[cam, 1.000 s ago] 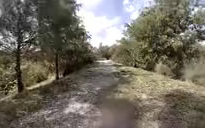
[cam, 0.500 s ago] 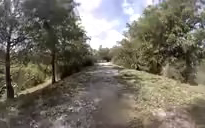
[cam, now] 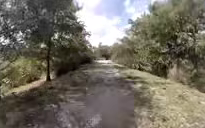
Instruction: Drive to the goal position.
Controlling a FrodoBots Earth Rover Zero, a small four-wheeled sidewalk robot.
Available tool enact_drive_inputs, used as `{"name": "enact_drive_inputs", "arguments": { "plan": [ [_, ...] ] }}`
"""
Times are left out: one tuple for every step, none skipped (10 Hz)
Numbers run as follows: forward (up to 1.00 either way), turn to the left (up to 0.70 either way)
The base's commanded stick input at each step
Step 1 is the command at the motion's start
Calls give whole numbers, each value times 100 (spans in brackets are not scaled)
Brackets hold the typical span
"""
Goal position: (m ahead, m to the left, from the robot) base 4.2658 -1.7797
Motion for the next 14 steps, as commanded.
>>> {"name": "enact_drive_inputs", "arguments": {
  "plan": [
    [85, 0],
    [85, 0],
    [85, 0],
    [85, 0],
    [85, 0],
    [85, 0],
    [85, 0],
    [85, 0],
    [85, 0],
    [85, 0],
    [85, 0],
    [85, 0],
    [85, 0],
    [85, 0]
  ]
}}
